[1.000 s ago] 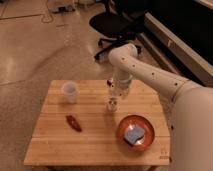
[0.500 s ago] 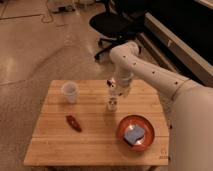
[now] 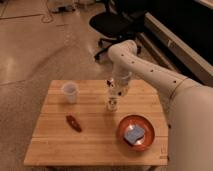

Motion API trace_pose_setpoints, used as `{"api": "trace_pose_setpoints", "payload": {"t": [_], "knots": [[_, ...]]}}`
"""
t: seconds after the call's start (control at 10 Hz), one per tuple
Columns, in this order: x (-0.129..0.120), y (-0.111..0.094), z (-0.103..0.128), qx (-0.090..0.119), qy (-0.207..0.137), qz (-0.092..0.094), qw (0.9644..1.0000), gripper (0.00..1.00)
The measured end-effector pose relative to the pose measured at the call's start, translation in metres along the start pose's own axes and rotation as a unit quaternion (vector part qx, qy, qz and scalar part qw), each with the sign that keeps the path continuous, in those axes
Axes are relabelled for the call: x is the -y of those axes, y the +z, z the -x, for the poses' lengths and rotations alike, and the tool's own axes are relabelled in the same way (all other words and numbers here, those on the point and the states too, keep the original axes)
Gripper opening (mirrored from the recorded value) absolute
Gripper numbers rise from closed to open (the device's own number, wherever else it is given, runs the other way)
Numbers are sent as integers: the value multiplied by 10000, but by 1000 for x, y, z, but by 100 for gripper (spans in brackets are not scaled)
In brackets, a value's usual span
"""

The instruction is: Knock the bottle over

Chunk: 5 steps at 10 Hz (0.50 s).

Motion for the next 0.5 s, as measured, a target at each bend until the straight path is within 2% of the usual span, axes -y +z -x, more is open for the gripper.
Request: {"api": "trace_pose_setpoints", "payload": {"t": [0.2,0.5], "knots": [[6,-2,2,-1,-342,-28,9994,41],[10,-1,12,24,-204,-33,9998,41]]}}
